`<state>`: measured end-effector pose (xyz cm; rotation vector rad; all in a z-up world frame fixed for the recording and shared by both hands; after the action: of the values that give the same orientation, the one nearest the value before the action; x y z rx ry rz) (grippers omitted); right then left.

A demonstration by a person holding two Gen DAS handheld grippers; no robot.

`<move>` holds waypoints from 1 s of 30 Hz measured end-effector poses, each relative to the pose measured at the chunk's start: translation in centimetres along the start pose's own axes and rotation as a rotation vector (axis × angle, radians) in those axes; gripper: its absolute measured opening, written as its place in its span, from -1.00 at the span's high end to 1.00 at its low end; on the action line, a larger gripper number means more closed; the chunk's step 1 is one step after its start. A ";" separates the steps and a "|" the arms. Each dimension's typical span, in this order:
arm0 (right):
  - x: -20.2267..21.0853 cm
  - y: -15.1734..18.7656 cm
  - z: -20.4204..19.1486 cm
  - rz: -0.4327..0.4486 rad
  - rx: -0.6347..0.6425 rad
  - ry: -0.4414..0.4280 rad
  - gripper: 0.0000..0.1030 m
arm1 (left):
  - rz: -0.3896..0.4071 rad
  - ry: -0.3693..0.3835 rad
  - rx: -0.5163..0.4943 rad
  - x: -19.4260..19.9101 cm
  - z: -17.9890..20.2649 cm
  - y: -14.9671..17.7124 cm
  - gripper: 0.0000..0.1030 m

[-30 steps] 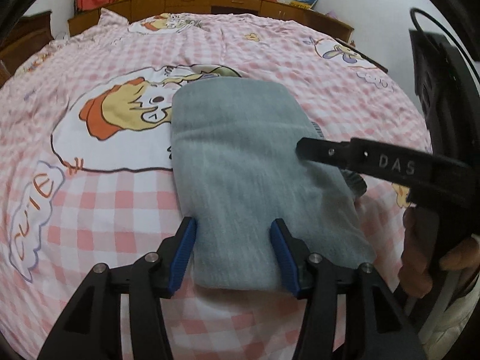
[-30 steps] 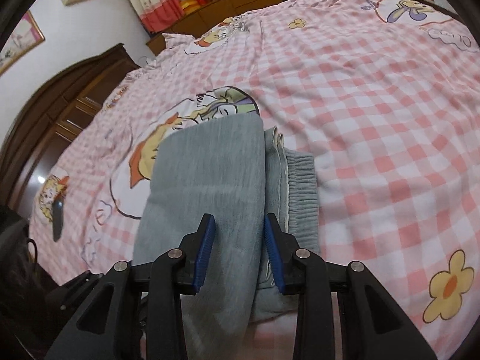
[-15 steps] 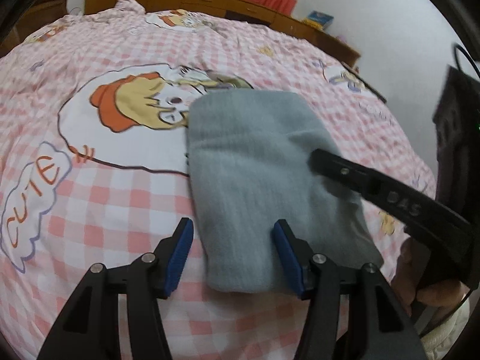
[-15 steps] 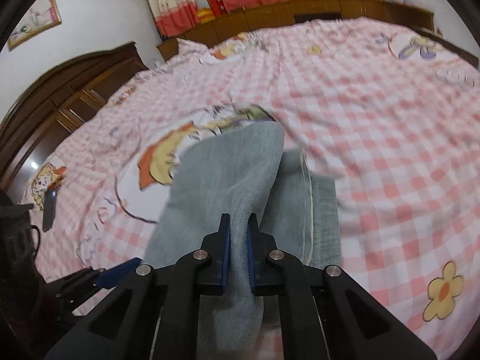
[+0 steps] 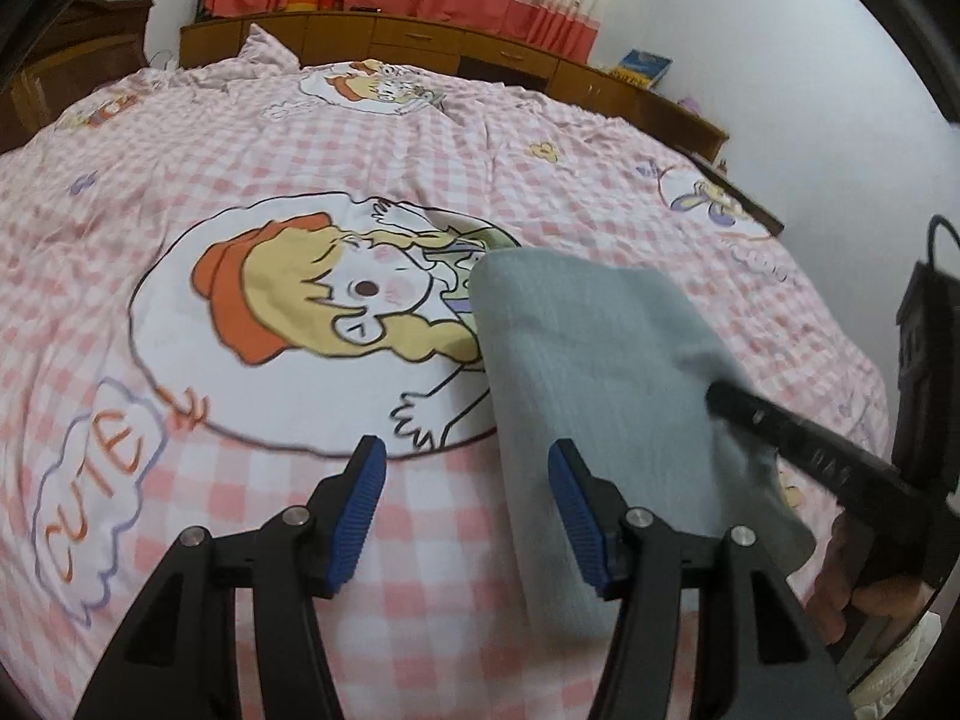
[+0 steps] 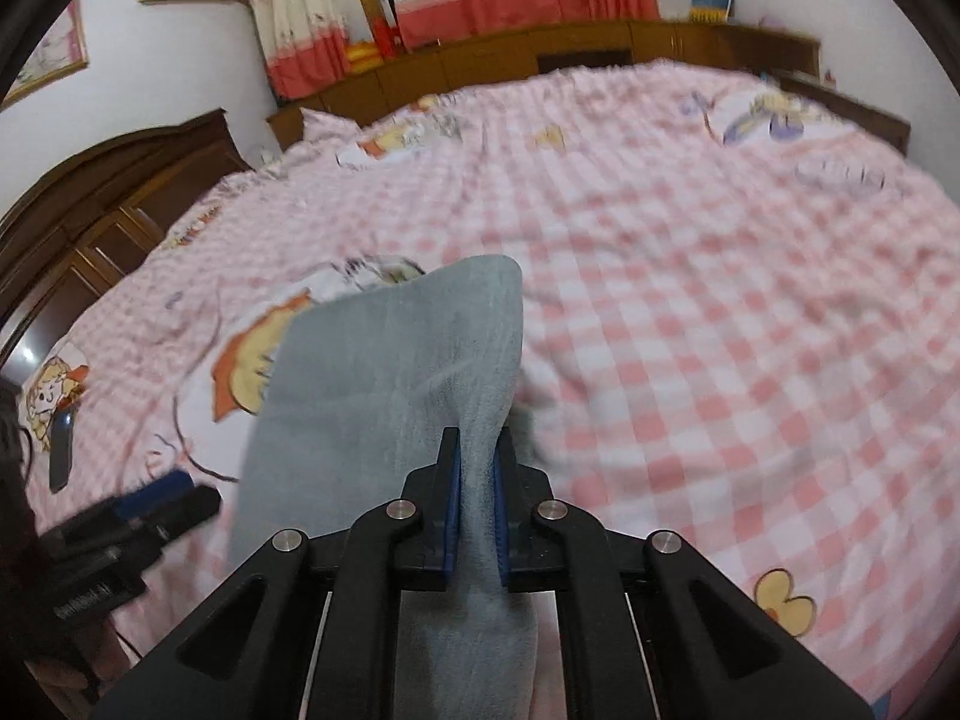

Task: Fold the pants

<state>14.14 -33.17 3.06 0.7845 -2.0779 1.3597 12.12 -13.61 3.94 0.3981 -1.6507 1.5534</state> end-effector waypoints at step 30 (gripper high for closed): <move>1.0 6.1 1.1 -0.049 0.098 -0.002 0.55 | -0.056 0.050 -0.159 -9.7 2.0 -4.4 0.09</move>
<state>8.96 -32.42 -0.44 0.8724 -1.9926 1.4437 20.60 -19.20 0.03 0.3161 -1.6959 1.3699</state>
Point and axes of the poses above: each gripper's, at about its wrist camera, not at the fingertips, and x roughly against the way its jaws point, z to its right, y to its underside, the point moved 6 cm from there along -x, roughly the way its jaws point, and after that the axes turned 11 degrees about -x, right-handed, at the moved point
